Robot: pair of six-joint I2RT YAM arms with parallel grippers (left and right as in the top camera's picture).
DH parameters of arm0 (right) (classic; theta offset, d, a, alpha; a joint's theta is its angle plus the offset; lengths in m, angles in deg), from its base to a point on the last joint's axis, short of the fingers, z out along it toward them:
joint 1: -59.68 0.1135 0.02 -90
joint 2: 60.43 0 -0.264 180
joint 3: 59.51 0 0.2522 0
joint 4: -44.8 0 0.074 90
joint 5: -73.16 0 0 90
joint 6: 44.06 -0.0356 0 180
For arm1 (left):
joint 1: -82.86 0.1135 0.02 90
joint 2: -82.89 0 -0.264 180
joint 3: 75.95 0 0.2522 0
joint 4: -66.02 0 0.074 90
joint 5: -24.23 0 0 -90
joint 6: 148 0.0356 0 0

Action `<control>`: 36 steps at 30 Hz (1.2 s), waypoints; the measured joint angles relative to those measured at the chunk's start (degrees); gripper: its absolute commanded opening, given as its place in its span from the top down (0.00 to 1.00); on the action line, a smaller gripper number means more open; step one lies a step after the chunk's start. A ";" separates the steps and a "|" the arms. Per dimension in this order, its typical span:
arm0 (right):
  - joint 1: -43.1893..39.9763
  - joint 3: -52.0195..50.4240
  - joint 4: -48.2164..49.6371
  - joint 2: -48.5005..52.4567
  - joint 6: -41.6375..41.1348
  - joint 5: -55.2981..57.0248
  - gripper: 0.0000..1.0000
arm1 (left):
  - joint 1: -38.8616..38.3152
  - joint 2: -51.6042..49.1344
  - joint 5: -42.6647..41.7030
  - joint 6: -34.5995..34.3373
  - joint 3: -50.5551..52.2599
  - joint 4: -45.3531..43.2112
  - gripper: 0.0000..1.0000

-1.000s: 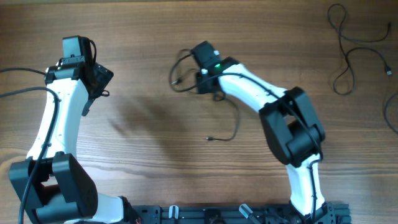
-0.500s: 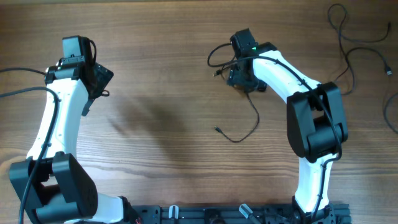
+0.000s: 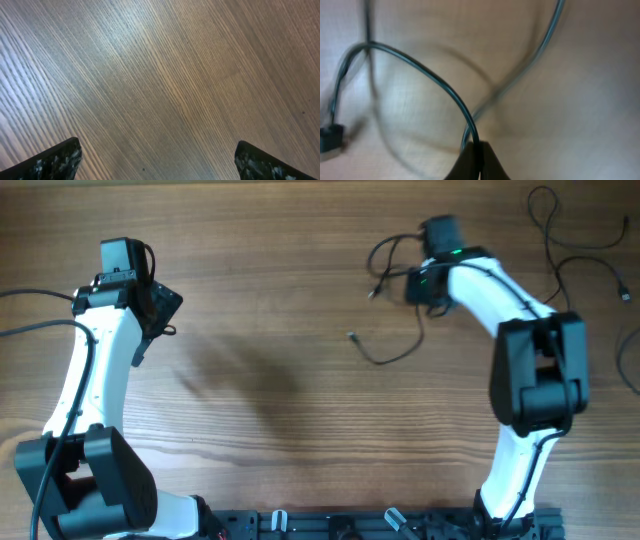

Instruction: Untangle cables

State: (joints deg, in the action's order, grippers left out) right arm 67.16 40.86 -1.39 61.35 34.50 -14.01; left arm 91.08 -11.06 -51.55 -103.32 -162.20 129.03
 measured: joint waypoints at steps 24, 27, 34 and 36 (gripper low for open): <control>-16.65 2.36 42.45 7.45 48.52 -12.17 0.00 | 0.00 -0.02 -0.42 0.00 0.00 0.04 0.00; -13.51 1.90 33.79 -1.57 40.39 -12.92 0.00 | 0.00 -0.02 -0.44 0.00 0.00 0.00 0.00; -6.36 0.85 -0.33 -14.97 19.41 -24.15 0.21 | 0.00 -0.02 -0.42 0.00 0.00 0.07 0.00; -3.80 -3.19 -1.44 -12.28 22.10 -24.87 0.20 | 0.00 -0.02 -0.42 0.00 0.00 0.04 0.00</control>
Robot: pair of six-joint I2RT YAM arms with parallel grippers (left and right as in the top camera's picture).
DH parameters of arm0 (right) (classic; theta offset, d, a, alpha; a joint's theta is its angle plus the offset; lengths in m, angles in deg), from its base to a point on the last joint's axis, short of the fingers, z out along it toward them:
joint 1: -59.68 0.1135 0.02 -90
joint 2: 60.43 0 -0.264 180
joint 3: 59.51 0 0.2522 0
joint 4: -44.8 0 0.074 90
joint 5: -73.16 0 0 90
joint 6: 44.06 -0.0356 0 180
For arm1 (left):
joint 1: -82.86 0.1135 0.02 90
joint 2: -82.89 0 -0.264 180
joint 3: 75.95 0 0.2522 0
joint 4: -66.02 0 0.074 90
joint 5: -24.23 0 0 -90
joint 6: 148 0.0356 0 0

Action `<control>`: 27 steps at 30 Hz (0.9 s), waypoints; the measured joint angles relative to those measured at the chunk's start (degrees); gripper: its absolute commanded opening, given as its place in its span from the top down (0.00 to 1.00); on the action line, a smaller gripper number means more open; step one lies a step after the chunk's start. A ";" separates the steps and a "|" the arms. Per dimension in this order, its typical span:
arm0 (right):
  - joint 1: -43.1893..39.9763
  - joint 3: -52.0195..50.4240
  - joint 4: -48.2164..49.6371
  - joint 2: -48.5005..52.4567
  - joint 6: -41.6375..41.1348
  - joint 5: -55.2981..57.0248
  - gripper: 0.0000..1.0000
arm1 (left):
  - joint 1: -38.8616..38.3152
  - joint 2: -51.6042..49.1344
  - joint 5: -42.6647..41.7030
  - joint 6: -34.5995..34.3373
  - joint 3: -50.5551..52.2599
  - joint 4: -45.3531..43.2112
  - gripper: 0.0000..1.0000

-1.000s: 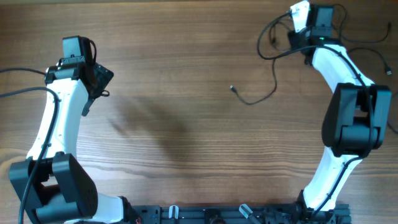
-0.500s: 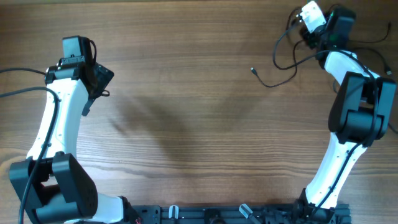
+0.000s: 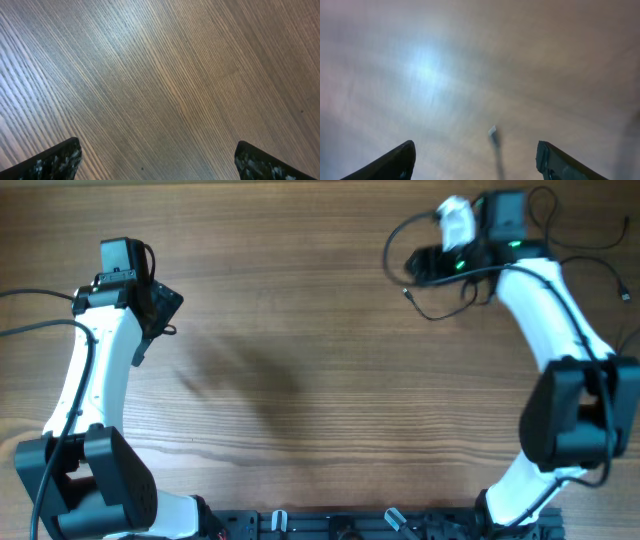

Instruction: Untangle cables

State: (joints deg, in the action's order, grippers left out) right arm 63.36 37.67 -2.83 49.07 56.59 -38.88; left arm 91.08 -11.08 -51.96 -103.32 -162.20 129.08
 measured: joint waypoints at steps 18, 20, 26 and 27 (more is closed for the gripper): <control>4.31 -6.54 15.08 10.51 11.58 10.71 0.96 | 0.00 0.00 0.00 0.00 0.00 0.00 0.00; 4.31 -5.40 20.79 10.51 11.58 14.78 0.96 | 0.00 0.00 0.00 0.00 0.00 0.02 0.00; 3.85 0.37 43.04 9.31 19.21 26.25 0.96 | -0.02 0.00 0.00 0.00 0.00 0.00 0.00; 3.54 0.39 42.93 9.33 19.28 26.67 0.44 | 0.00 0.00 0.00 0.00 0.00 0.02 0.00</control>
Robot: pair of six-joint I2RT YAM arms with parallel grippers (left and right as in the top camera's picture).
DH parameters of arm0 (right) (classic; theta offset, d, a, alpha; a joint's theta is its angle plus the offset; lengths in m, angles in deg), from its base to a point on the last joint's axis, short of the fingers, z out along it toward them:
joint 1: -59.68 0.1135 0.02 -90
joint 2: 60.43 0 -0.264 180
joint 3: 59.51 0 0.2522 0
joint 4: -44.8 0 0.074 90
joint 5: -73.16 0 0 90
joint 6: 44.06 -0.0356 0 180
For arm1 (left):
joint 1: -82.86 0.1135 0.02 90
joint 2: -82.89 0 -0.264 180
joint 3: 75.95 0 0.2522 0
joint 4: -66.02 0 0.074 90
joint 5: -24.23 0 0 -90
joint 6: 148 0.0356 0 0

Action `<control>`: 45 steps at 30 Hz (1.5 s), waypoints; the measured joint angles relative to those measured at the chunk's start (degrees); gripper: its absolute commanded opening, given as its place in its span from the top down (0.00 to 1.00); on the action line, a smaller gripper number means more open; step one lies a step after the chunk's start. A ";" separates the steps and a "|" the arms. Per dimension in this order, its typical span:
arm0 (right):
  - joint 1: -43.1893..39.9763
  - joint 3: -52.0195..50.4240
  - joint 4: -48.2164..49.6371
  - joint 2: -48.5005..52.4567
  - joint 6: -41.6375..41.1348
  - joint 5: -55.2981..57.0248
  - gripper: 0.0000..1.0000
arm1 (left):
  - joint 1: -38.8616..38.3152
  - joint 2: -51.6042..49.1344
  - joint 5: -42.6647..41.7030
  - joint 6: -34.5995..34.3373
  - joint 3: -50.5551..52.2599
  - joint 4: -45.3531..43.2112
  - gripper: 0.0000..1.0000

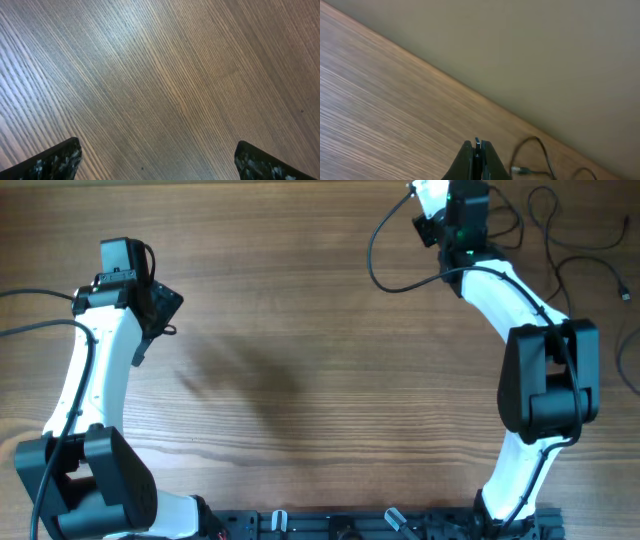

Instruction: Untangle cables

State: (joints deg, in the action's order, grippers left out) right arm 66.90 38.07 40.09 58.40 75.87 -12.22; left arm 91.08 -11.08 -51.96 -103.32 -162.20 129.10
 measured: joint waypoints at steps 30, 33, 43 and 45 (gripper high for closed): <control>-6.10 0.68 -80.87 -72.94 -30.80 -0.96 0.00 | 0.00 -0.20 -0.02 0.00 0.02 -0.02 0.00; -6.10 0.68 -83.69 -72.87 -30.80 -0.96 0.00 | 0.00 -0.20 -0.02 0.00 0.02 0.00 0.00; -6.10 0.68 -83.69 -72.87 -30.80 -0.96 0.00 | 0.00 -0.20 -0.02 0.00 0.00 -0.02 0.00; -6.10 0.68 -83.69 -72.87 -30.80 -0.96 0.00 | 0.00 -0.20 -0.02 -0.02 0.02 -0.02 0.00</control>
